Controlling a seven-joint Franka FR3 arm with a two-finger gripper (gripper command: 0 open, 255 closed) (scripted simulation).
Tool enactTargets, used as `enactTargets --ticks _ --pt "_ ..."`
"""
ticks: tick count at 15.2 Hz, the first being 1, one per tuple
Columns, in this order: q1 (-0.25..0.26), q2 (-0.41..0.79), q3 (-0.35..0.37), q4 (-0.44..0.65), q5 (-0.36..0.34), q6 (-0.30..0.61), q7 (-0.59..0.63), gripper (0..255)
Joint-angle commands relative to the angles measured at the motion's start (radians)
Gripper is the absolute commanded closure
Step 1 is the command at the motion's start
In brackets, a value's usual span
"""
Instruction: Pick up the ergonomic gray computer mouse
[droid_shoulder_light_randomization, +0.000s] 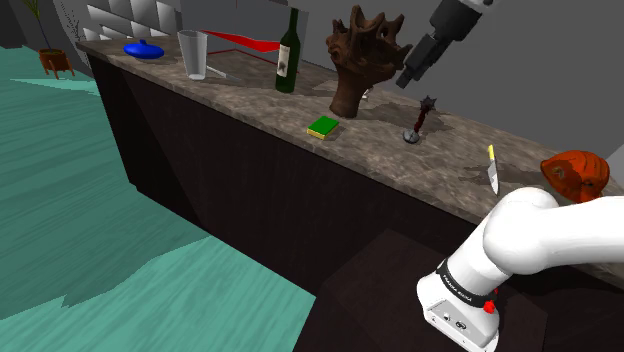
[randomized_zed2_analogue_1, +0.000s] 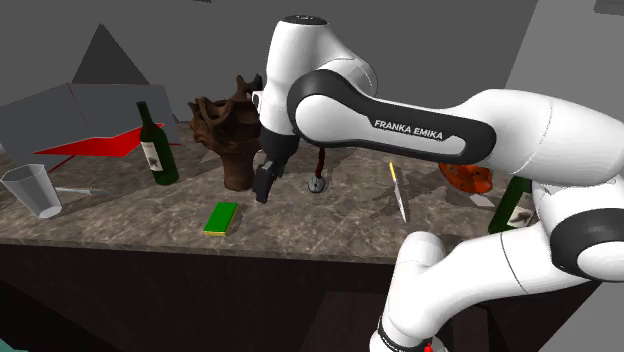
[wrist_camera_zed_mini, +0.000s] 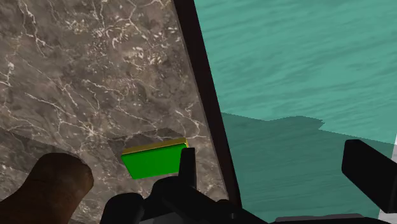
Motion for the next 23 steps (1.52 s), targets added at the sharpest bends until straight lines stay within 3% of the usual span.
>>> enactTargets --ticks 1,23 --pt "0.000 0.000 0.000 0.000 0.000 0.000 0.000 0" --pt "-0.300 0.511 -0.170 0.101 -0.043 0.281 0.332 0"
